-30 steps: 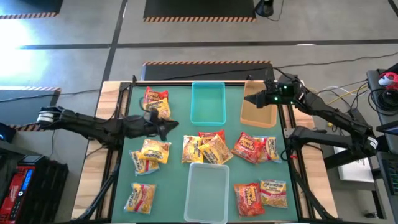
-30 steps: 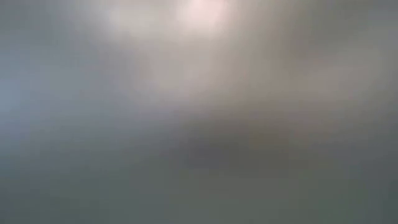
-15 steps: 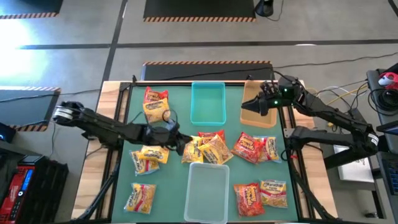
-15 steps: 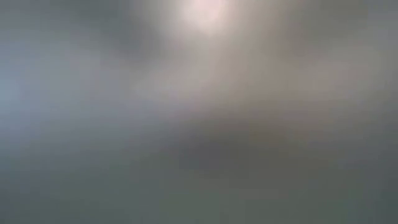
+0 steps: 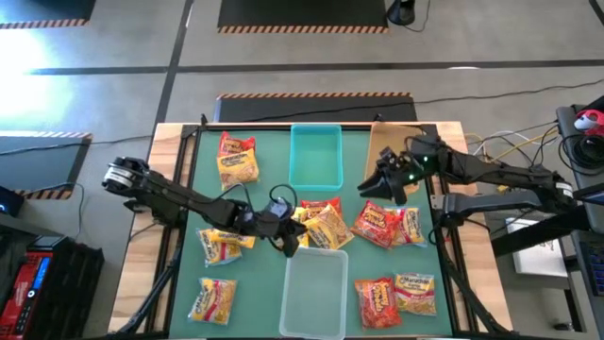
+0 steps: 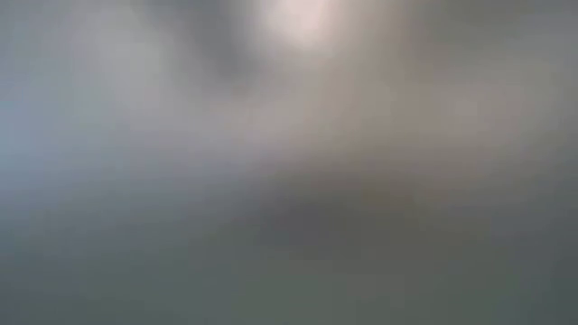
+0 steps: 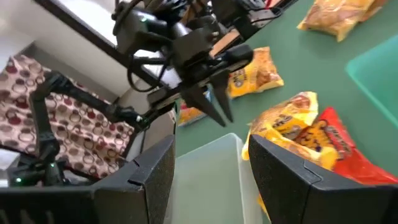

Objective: Sort Maruchan noodles
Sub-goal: Put the yellow noodle pack into the orange bin

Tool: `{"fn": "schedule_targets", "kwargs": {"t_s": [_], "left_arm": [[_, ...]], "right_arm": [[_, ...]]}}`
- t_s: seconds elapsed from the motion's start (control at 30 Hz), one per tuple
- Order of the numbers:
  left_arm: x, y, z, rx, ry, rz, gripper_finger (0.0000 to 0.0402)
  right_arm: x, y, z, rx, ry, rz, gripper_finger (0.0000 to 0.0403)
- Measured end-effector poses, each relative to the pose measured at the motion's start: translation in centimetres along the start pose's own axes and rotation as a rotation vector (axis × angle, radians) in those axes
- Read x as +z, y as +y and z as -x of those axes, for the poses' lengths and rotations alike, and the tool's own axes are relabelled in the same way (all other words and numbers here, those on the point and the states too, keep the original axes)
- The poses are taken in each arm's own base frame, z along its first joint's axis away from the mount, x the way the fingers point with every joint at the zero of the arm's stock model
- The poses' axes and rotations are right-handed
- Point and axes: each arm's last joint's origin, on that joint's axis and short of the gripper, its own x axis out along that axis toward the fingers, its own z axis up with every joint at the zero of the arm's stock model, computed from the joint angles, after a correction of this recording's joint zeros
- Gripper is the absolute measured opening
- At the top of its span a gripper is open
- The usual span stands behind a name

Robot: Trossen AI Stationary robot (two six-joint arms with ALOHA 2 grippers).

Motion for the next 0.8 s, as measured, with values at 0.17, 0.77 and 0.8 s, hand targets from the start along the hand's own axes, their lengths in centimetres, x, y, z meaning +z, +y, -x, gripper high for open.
{"fn": "schedule_targets", "kwargs": {"t_s": [0.17, 0.77, 0.8], "left_arm": [[-0.3, -0.2, -0.2, -0.041, 0.04, -0.014, 0.0036], [-0.8, 0.0, -0.4, -0.108, 0.092, -0.254, 0.0036], [-1.0, 0.1, -0.7, -0.083, 0.086, -0.261, 0.0036]], "right_arm": [[-0.9, 1.5, -1.9, -0.012, -0.028, 0.05, 0.0192], [-3.5, -1.1, -7.4, -0.157, 0.15, -0.238, 0.0192], [-3.6, -1.3, -7.5, -0.155, 0.165, -0.247, 0.0192]]}}
